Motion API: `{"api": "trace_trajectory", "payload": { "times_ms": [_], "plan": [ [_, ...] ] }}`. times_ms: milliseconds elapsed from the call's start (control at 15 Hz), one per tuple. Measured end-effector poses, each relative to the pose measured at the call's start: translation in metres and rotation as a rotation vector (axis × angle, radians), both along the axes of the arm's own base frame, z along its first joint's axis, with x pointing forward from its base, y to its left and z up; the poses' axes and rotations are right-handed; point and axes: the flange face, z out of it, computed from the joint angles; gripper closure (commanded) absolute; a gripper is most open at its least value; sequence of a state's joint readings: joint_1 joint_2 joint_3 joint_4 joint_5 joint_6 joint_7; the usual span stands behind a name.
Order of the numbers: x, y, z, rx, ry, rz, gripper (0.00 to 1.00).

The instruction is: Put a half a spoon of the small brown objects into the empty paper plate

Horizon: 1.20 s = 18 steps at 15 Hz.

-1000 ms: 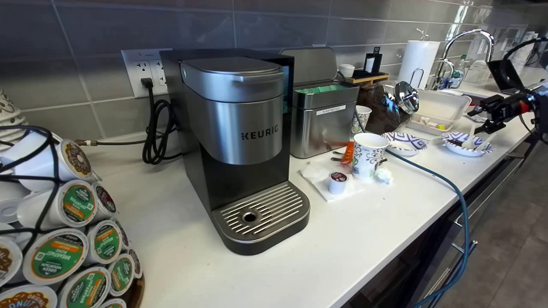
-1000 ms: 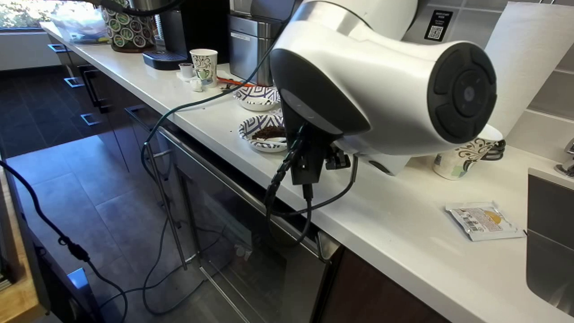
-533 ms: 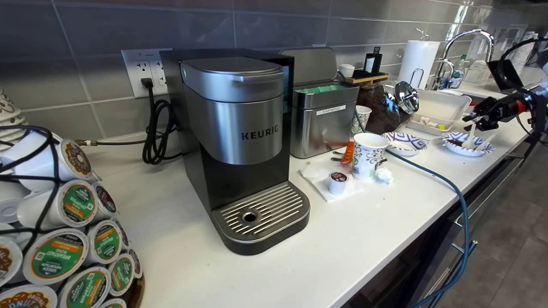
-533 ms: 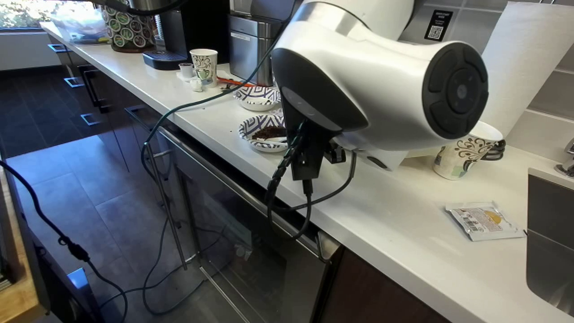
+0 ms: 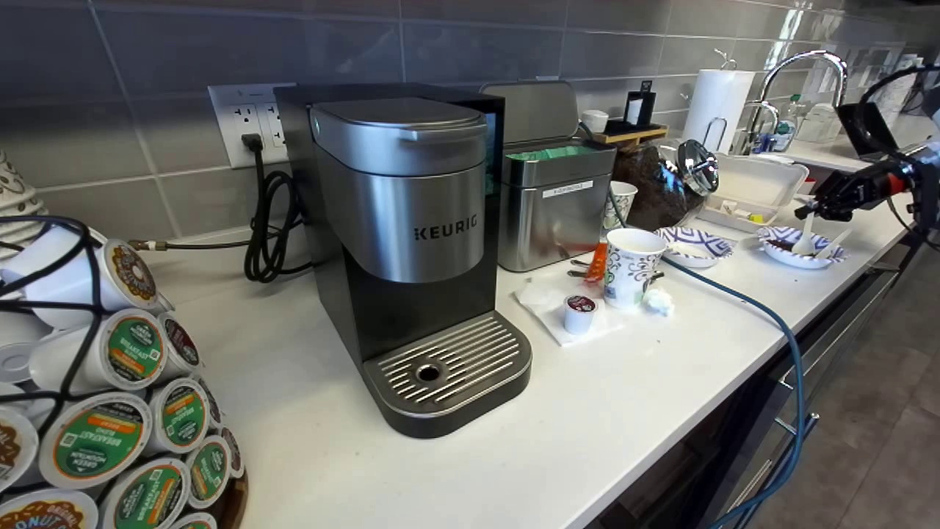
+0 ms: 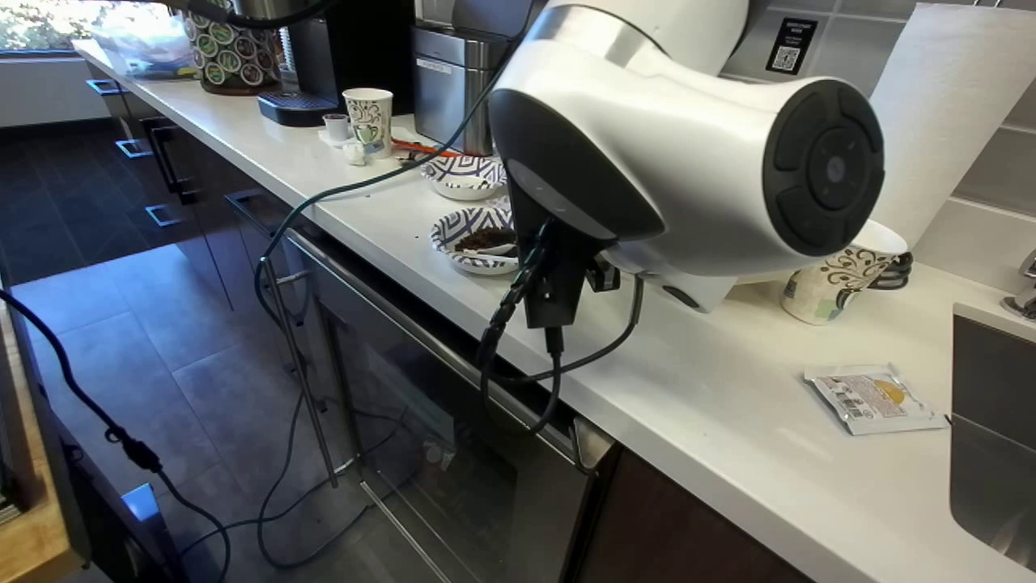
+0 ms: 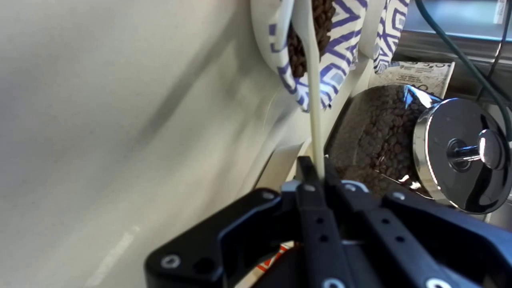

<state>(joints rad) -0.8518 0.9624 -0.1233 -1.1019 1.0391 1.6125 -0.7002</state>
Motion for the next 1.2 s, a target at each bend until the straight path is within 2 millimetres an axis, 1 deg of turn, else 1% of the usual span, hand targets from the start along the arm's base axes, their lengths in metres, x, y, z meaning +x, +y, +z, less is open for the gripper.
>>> {"api": "trace_trajectory", "payload": {
  "times_ms": [133,267,400,600,733,800,867,1000,1067,1200],
  "plan": [
    [-0.001,-0.001,0.000,0.003,0.004,-0.005,0.99],
    [-0.003,-0.004,0.004,0.007,-0.007,-0.017,0.99],
    [-0.007,-0.011,0.016,0.012,-0.040,-0.043,0.99],
    [-0.018,-0.023,0.042,-0.029,-0.118,-0.061,0.99],
    [-0.025,-0.024,0.053,-0.082,-0.161,-0.047,0.99],
    [-0.027,-0.021,0.054,-0.100,-0.175,-0.034,0.99],
    [-0.029,-0.018,0.054,-0.113,-0.183,-0.030,0.96],
    [-0.029,-0.016,0.056,-0.116,-0.186,-0.028,0.96],
    [-0.029,-0.017,0.056,-0.116,-0.187,-0.028,0.99],
    [-0.029,-0.017,0.056,-0.117,-0.187,-0.028,0.99]
  ]
}}
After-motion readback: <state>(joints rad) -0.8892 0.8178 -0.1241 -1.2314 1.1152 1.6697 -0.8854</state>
